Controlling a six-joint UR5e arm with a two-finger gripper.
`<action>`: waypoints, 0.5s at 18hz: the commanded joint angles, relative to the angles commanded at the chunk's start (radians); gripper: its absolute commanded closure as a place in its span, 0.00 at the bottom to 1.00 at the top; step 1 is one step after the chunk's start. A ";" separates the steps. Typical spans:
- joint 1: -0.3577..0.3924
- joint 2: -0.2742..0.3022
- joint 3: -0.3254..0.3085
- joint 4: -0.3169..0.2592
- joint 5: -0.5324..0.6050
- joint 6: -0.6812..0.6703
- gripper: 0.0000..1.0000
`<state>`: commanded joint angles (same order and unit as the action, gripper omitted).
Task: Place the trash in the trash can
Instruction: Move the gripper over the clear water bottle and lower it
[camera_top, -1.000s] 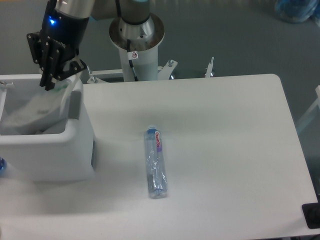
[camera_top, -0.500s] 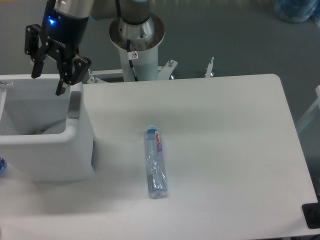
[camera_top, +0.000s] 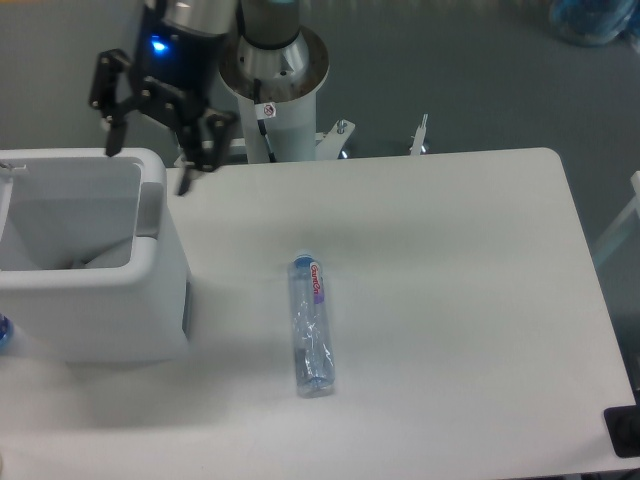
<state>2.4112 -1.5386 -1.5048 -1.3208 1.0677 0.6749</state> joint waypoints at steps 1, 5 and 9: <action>0.021 -0.006 0.000 0.003 0.002 0.002 0.00; 0.100 -0.086 0.005 0.005 0.044 0.035 0.00; 0.123 -0.236 0.034 -0.001 0.125 0.028 0.00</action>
<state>2.5341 -1.7744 -1.4712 -1.3223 1.1931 0.7026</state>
